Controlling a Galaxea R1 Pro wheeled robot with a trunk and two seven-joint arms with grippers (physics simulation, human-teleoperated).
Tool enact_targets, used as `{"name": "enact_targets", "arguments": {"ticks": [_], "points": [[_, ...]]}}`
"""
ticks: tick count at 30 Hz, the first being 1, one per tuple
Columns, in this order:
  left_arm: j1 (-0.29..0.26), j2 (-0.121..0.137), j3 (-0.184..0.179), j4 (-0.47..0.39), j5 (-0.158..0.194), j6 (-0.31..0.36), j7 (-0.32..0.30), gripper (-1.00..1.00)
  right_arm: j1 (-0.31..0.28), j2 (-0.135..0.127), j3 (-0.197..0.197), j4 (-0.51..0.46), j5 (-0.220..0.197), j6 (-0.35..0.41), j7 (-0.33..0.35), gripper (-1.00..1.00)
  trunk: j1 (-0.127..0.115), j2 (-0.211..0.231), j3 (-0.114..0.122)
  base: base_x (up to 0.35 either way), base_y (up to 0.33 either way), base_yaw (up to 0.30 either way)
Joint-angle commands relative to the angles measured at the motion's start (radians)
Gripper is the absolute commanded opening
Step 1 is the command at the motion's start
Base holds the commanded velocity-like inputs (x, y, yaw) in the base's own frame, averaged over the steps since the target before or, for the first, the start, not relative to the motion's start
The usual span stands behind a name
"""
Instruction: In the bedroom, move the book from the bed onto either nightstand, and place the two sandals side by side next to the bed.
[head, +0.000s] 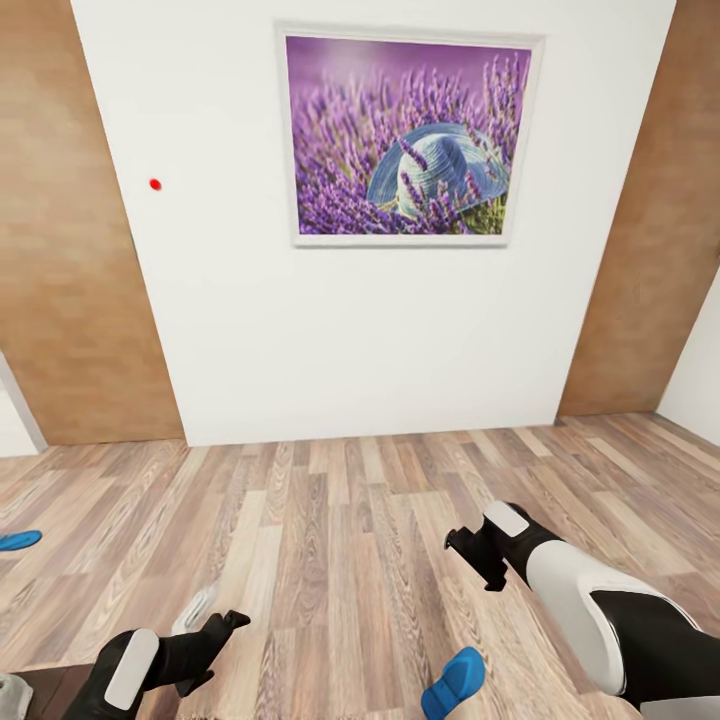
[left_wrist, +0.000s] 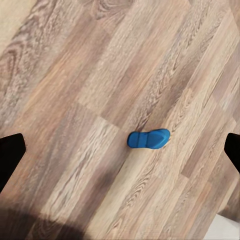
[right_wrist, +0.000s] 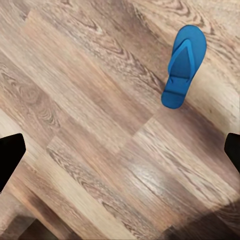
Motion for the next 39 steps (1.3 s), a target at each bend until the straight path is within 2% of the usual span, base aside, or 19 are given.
{"name": "enact_targets", "arguments": {"ticks": [1,16,29,39], "points": [[-0.001,0.0,0.002,0.0,0.007,0.005,0.004,1.0,0.0,0.0,-0.005,-0.003,-0.001,0.005,-0.006,1.0,0.004,-0.008,-0.005,0.0,0.0,0.191],[-0.001,-0.001,-0.002,-0.001,0.007,0.005,0.004,1.0,0.0,-0.002,-0.007,-0.002,-0.007,0.005,-0.005,1.0,0.061,-0.113,-0.064,0.0,0.0,0.211],[-0.001,-0.001,-0.004,-0.001,0.007,0.005,0.004,1.0,0.0,-0.011,-0.009,0.007,-0.005,-0.03,-0.005,1.0,0.111,-0.204,-0.106,0.0,0.0,0.039],[-0.001,-0.006,-0.006,-0.001,0.007,0.005,0.004,1.0,0.0,-0.087,-0.01,0.043,-0.006,-0.051,-0.006,1.0,0.149,-0.274,-0.138,0.0,0.0,0.002]]}}
